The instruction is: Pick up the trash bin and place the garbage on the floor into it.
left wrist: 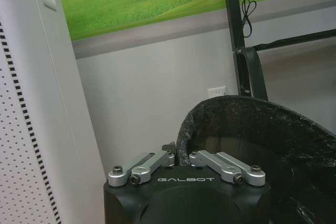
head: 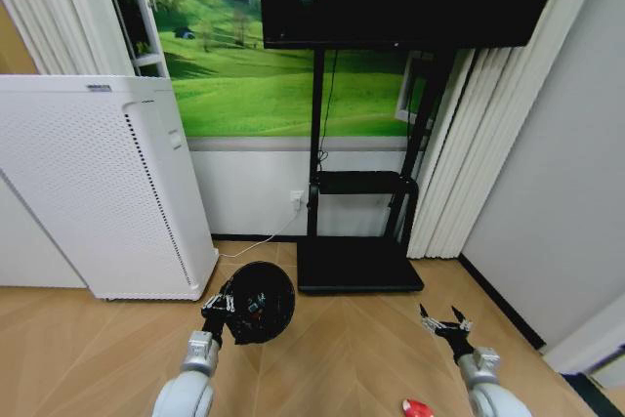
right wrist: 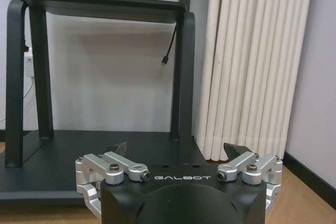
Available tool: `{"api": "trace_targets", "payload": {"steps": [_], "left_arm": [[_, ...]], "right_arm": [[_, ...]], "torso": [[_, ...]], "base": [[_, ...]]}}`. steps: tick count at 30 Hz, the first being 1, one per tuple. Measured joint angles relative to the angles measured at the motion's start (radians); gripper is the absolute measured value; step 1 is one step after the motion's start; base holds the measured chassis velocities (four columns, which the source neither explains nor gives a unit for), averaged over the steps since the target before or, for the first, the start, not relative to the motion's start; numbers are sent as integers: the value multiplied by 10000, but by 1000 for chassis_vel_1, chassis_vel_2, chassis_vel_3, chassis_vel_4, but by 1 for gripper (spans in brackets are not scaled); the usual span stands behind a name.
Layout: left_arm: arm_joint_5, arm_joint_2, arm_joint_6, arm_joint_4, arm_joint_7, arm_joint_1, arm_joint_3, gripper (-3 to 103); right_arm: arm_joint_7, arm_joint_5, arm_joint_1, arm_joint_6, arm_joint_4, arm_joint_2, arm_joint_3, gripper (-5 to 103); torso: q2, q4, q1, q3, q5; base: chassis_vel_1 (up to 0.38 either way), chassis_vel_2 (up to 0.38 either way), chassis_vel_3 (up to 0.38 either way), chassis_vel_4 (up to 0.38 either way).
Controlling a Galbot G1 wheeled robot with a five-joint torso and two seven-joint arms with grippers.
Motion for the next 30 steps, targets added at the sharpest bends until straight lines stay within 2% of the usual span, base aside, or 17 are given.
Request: {"api": "trace_targets", "payload": {"steps": [3, 4, 5, 6, 8, 11, 14, 20, 24, 30], "left_arm": [[11, -18, -2, 13, -1, -3, 3, 7], [25, -28, 0, 42, -4, -1, 10, 7], [31, -29, -1, 55, -6, -2, 13, 7], [31, -29, -1, 55, -6, -2, 13, 7], [39, -7, -10, 100, -20, -2, 100, 7], [45, 19, -15, 113, -28, 0, 165, 7], [50, 125, -16, 178, -33, 18, 343, 7], [85, 367, -19, 470, -31, -83, 698, 7], [117, 418, -72, 594, -18, -123, 961, 7], [114, 425, -90, 787, -17, -340, 1200, 7]], "right_arm": [[-34, -79, 20, 23, -31, -34, -29, 100], [-43, -398, -3, -7, -46, -168, -97, 100], [-85, -807, -69, -84, -70, -331, -158, 100], [-85, -807, -69, -84, -70, -331, -158, 100], [-143, -1840, -304, -97, -365, -1007, -636, 100], [-132, -1935, -361, -62, -508, -1282, -904, 100], [-242, -1980, -353, -38, -935, -1943, -1493, 100], [-821, -2055, -651, -24, -1463, -2722, -1940, 100], [-1070, -2451, -1219, 131, -1520, -3020, -2046, 100], [-1345, -2795, -1673, 452, -1750, -3058, -2147, 100]], "torso": [[0, 7, 1, 0, 1], [0, 17, 0, -1, 0], [0, 11, -1, -1, 0], [0, 11, -1, -1, 0], [0, 8, 0, -1, -2], [0, 7, 0, -1, -1], [1, 9, 0, -1, 0], [0, 5, 0, 0, 1], [0, 8, 0, -1, -1], [0, 5, 0, -1, 0]], "base": [[33, -7, 33, 7], [79, 77, -52, -19], [75, 77, -52, -55], [75, 77, -52, -55], [56, 39, -78, -57], [10, 8, -22, -20], [0, 0, 0, 0], [0, 0, 0, 0], [0, 0, 0, 0], [0, 0, 0, 0]]}}
